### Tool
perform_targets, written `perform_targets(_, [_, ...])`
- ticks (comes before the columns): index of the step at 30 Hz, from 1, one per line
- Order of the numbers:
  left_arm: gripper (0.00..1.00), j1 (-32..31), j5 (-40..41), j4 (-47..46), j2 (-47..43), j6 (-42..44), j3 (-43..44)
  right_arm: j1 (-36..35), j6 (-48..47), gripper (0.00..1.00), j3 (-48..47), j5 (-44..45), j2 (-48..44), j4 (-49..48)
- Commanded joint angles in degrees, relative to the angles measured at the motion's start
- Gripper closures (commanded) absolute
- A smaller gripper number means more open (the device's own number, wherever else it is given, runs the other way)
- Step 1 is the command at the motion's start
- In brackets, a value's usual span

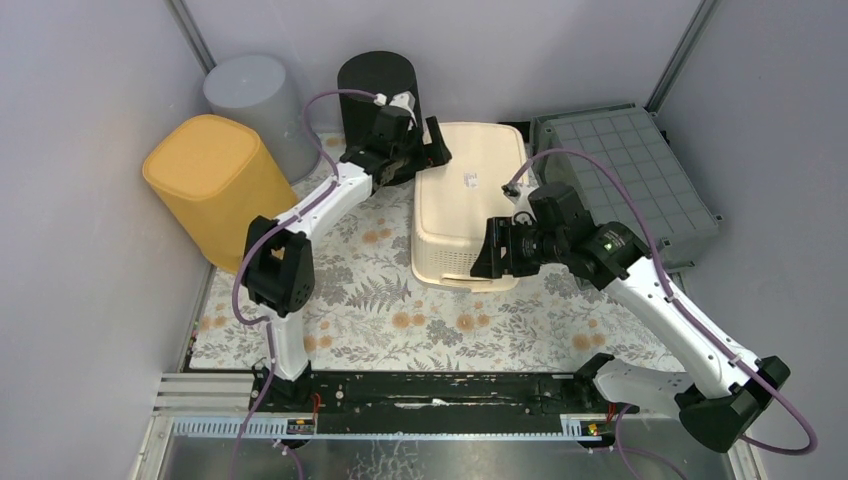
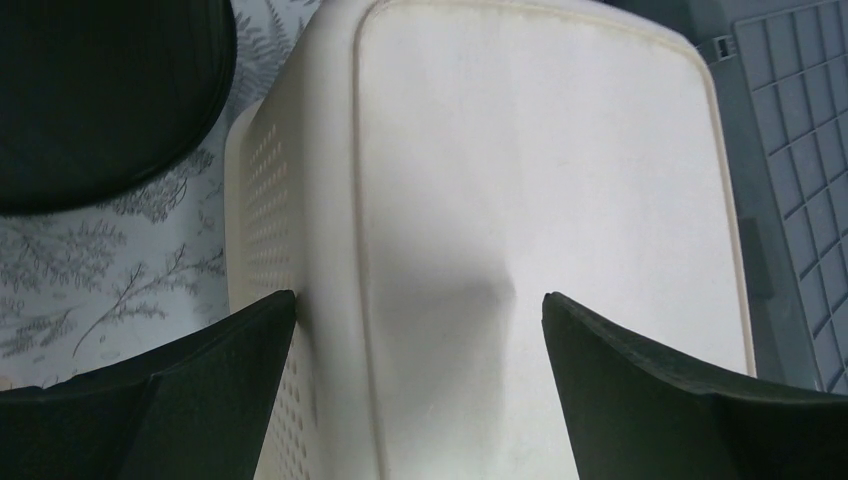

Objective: Turn the large container upside down
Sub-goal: Move the container to the center of the board.

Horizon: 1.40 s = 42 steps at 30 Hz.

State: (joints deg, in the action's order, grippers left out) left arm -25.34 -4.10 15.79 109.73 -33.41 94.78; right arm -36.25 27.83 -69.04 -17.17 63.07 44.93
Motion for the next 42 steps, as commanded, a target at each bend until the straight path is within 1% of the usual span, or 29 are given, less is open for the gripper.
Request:
perform_targets(1, [0.00,0.0,-2.7,-1.1,0.5,3.9,4.2,-3.5,0.8,0.34,0.3,-0.9,-0.3,-1.1])
perform_targets(4, [0.00,0.2,-2.8,-3.6,-5.0,3.9,-0.6,-6.1,1.8,0.34,0.8,2.8,0.0,-1.4])
perform_targets(6, [0.00,0.1,-1.9,-3.6,-10.7,4.1,-3.0,-7.5,2.2,0.34,1.6,5.3,0.5,-1.5])
perform_targets(10, [0.00,0.2,1.2,-1.1,-20.6,4.8,-7.4,-9.0,3.9,0.34,5.2,12.0,2.2,-4.6])
perform_targets(13, [0.00,0.2,4.6,2.1,-27.7,5.3,-10.9,-9.0,6.2,0.34,7.5,17.5,4.4,-9.6])
perform_targets(15, [0.00,0.2,7.2,4.0,-32.3,5.4,-14.2,-9.0,6.6,0.34,7.7,19.7,7.3,-12.9])
perform_targets(19, [0.00,0.2,12.1,6.5,-41.5,4.7,-22.1,-8.3,4.7,0.33,4.3,23.9,16.9,-16.2])
perform_targets(22, [0.00,0.4,14.1,8.9,-46.7,3.9,-26.9,-5.2,2.9,0.32,-0.3,23.5,23.9,-16.1])
perform_targets(29, [0.00,0.4,16.2,12.7,-54.5,3.3,-33.4,3.5,-1.7,0.31,-7.6,20.9,34.5,-19.6])
perform_targets(36, [0.00,0.4,16.8,14.3,-56.2,2.9,-35.4,9.8,-5.9,0.28,-20.4,15.2,42.7,-21.3])
perform_targets(39, [0.00,0.4,17.1,14.3,-56.6,2.9,-36.1,11.0,-7.4,0.27,-27.6,13.8,46.4,-19.6])
perform_targets(42, [0.00,0.4,18.0,14.4,-56.5,3.4,-36.5,11.6,-8.9,0.25,-31.5,12.5,48.2,-18.7])
